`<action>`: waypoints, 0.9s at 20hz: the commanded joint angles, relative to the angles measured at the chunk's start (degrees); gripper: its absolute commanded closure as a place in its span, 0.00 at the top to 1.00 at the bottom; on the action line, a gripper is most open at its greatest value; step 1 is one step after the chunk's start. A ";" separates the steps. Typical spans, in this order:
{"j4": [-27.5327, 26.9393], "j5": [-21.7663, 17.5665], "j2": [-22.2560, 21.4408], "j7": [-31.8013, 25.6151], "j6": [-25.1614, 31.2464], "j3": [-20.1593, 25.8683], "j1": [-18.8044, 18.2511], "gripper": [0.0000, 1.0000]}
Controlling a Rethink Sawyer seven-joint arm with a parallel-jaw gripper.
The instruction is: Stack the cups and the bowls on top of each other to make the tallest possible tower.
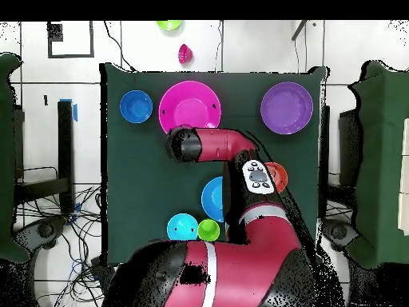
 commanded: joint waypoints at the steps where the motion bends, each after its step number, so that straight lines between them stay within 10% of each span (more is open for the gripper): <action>1: 7.11 -0.12 1.52 9.25 -3.26 0.40 1.23 1.00; 11: 8.05 -0.04 0.80 9.59 -3.48 0.29 1.46 1.00; 18: 1.22 2.54 -3.24 2.52 14.49 2.17 0.16 1.00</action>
